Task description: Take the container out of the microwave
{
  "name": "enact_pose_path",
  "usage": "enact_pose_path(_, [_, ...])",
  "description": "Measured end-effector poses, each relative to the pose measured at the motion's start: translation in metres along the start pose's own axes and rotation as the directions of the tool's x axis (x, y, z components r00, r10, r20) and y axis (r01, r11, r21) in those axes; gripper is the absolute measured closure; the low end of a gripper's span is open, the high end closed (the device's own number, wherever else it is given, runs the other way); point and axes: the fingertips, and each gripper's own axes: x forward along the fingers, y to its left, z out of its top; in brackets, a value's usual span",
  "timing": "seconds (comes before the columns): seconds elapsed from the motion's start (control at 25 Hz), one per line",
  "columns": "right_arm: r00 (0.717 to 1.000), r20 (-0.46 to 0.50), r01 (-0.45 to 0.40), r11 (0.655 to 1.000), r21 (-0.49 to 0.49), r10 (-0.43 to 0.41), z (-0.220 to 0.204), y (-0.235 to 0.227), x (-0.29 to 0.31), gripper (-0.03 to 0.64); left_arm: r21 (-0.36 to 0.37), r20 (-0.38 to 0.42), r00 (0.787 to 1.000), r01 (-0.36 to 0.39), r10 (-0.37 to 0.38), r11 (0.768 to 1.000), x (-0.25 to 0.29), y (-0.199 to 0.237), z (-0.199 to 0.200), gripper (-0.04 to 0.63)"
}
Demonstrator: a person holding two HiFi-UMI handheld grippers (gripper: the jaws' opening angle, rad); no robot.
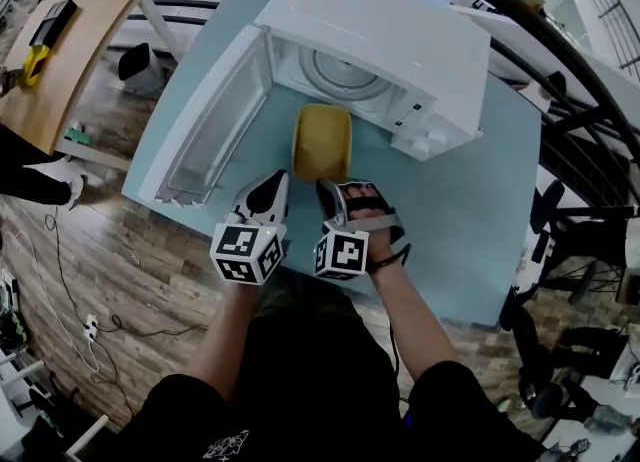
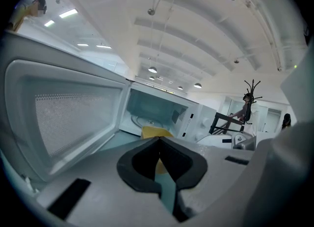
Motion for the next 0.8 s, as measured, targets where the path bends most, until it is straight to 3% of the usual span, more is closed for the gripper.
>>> enact_pose_path(0.8, [0.998, 0.004, -0.058, 0.998, -0.021, 0.058, 0.01, 0.045, 0.007, 0.594, -0.031, -0.029, 0.998, -0.049, 0.048, 0.998, -0.024, 0.019, -0.031, 0.588])
